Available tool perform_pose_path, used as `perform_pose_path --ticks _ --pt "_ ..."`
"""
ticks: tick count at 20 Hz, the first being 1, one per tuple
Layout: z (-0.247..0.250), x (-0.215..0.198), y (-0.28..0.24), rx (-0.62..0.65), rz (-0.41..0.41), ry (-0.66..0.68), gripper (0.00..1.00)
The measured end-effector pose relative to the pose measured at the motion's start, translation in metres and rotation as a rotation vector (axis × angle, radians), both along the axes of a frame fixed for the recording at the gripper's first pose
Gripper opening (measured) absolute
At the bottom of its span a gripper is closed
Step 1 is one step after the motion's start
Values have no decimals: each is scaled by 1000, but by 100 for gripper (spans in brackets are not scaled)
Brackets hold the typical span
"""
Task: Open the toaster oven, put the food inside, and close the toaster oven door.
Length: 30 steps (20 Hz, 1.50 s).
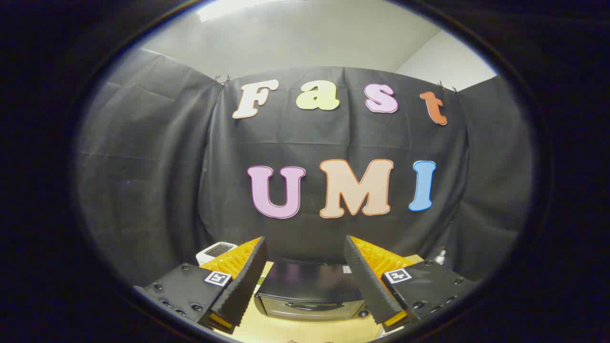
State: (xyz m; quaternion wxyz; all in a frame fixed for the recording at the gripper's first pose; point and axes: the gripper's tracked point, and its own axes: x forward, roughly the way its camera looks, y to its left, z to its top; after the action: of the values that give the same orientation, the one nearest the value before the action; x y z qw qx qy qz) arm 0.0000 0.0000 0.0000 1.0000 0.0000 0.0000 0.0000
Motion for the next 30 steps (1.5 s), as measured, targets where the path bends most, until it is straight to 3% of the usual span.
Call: perform_pose_path --ticks 16,23,30 --pt "-11 -2 12 1 -6 -22 100" --pt "-81 19 -3 -19 -72 -9 100" --pt "-178 53 -30 54 -164 -27 100"
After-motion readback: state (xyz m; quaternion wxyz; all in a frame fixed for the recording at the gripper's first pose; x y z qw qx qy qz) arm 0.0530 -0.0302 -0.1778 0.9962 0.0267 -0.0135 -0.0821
